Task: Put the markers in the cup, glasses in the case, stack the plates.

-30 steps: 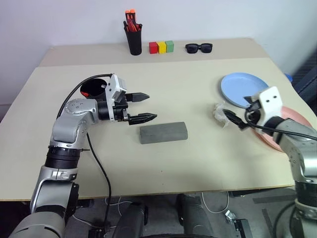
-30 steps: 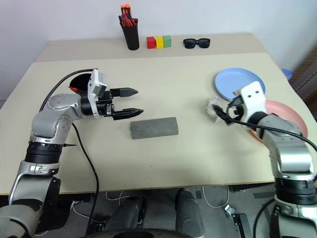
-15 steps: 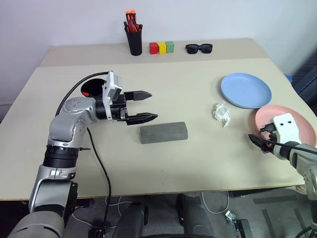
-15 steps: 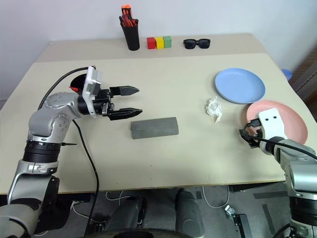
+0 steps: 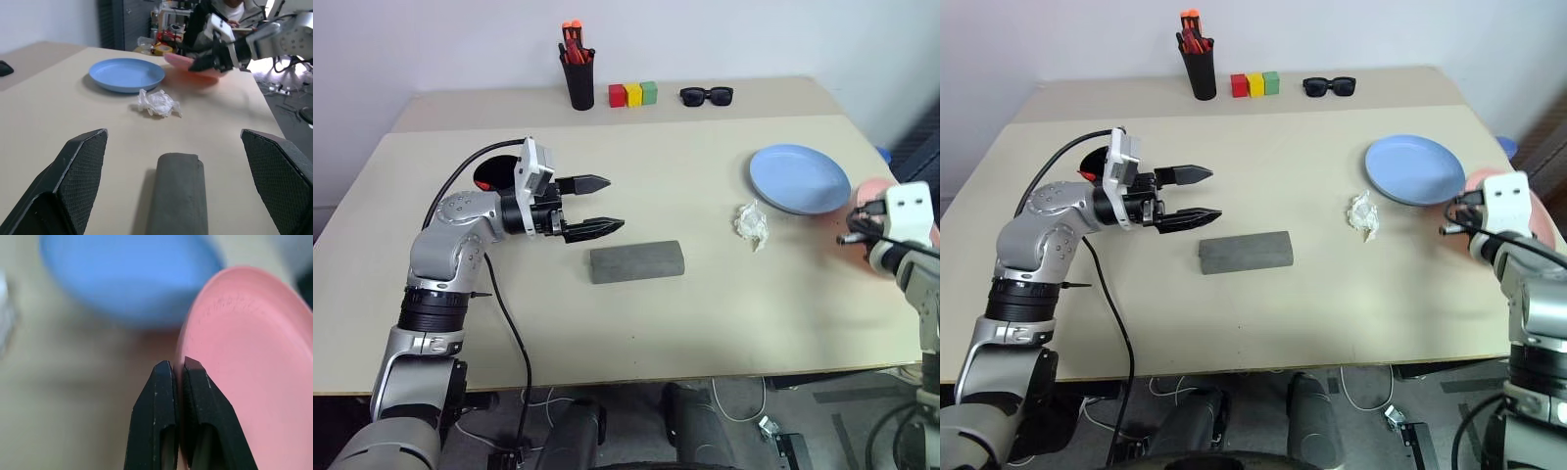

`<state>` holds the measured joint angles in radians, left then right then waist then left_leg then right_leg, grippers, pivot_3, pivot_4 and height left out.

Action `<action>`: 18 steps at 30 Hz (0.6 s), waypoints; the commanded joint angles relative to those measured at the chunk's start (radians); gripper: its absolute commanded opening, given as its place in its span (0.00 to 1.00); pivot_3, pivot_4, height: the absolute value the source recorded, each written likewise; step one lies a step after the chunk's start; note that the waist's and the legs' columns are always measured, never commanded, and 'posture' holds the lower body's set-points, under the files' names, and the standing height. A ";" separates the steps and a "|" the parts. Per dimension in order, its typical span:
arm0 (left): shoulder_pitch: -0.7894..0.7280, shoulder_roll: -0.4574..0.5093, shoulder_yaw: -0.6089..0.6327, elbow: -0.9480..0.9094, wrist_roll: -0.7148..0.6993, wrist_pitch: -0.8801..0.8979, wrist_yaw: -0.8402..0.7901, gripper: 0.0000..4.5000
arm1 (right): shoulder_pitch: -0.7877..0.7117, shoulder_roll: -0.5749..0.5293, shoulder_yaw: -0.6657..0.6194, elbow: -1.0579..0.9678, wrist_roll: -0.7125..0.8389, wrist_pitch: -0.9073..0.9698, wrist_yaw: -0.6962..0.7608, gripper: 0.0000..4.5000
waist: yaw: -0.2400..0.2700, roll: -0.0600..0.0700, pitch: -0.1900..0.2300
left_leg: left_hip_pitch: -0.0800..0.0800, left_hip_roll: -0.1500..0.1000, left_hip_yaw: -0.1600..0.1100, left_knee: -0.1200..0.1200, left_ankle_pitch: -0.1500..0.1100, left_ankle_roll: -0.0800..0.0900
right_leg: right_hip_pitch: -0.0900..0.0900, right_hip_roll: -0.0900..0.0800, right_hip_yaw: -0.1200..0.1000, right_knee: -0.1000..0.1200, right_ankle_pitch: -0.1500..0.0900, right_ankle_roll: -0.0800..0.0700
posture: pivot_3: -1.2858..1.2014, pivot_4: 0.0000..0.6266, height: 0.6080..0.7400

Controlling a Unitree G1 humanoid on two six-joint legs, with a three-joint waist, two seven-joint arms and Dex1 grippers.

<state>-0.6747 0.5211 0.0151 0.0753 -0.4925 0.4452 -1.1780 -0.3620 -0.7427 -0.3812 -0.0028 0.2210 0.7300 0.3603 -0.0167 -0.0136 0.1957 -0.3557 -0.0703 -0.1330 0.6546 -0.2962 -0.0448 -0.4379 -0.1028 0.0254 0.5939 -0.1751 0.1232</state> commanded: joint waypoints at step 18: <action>0.126 0.035 0.060 -0.152 -0.046 -0.017 0.091 1.00 | -0.412 0.151 0.268 0.549 -0.096 -0.455 0.144 0.64 | -0.001 0.000 0.000 | -0.001 0.000 0.000 -0.002 0.000 0.000 | -0.002 0.000 0.000 0.000 0.000 0.000 | 0.52 0.24 1.00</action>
<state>-0.5458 0.5459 0.0514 -0.0418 -0.5144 0.4291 -1.0917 -0.7338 -0.5920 -0.0740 0.5639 0.1044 0.2803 0.5152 -0.0177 -0.0134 0.1959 -0.3569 -0.0706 -0.1332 0.6530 -0.2961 -0.0451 -0.4403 -0.1030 0.0255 0.5940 -0.1748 0.1229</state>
